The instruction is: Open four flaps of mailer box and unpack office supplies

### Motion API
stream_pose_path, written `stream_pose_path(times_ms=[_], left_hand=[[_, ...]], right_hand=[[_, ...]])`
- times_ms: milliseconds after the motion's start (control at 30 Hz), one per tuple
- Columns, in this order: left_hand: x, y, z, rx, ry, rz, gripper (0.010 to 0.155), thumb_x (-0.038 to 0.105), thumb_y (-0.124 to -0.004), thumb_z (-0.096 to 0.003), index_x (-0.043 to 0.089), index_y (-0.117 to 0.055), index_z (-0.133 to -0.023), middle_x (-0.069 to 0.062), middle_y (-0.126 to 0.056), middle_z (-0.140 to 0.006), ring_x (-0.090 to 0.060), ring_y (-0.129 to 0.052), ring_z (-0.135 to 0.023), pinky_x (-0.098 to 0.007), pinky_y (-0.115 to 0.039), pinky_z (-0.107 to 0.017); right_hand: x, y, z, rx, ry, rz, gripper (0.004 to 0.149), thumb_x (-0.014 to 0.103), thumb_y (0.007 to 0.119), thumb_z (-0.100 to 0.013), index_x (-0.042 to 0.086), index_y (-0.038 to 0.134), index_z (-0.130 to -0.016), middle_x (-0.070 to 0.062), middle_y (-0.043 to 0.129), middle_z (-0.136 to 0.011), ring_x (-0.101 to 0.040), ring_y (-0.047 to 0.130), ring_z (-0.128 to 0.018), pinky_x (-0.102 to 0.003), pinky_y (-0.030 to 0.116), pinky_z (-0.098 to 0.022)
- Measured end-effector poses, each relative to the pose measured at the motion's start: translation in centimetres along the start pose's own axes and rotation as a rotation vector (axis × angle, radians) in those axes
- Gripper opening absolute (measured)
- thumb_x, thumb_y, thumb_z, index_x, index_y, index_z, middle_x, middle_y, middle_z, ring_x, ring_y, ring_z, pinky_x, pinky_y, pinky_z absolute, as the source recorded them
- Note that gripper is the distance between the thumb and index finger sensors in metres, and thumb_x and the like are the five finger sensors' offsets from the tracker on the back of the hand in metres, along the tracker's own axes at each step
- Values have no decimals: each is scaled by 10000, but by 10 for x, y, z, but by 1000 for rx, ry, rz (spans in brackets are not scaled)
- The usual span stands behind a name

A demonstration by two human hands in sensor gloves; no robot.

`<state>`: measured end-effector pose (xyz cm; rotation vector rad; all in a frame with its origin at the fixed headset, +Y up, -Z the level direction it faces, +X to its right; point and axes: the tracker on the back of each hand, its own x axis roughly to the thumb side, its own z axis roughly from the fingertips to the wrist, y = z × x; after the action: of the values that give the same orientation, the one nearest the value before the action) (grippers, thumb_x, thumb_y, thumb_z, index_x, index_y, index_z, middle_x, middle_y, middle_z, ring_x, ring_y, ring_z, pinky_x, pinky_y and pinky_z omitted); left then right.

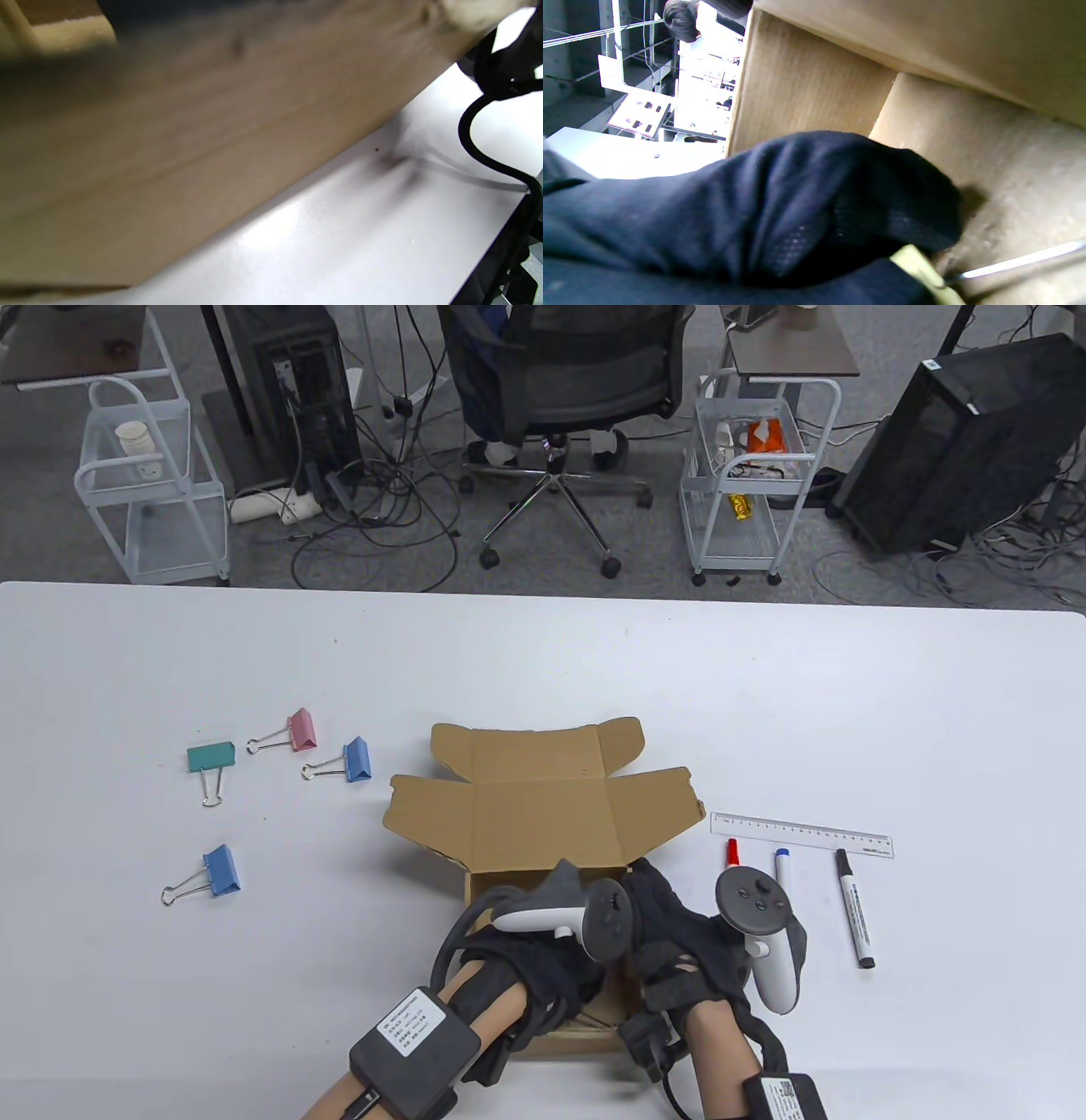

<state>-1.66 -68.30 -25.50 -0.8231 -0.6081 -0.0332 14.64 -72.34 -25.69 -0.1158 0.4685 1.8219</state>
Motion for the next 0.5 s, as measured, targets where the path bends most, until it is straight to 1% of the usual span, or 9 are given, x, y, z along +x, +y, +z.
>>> stream_pose_path(times_ms=[133,300,500], left_hand=[[-3,11,14,68,-7,16,500,317,-841,-548,234,-695,-1019,-73,-852,-1006,-355,-995,-843,-539,-816,-656],[-13,26,40,162,-22,60,500,319,-839,-548,228,-698,-1018,-76,-857,-1001,-353,-1002,-834,-537,-820,-652],[-37,43,78,267,-35,142,496,319,-836,-548,221,-704,-1016,-84,-864,-994,-357,-1006,-822,-539,-823,-646]], right_hand=[[0,0,0,0,0,1,653,430,450,-658,59,347,-1186,-375,331,-1224,-690,395,-1031,-765,419,-728],[0,0,0,0,0,1,653,430,450,-658,59,346,-1186,-375,332,-1223,-690,396,-1031,-764,419,-729],[0,0,0,0,0,1,654,431,450,-658,59,346,-1186,-377,330,-1223,-689,396,-1031,-765,418,-728]])
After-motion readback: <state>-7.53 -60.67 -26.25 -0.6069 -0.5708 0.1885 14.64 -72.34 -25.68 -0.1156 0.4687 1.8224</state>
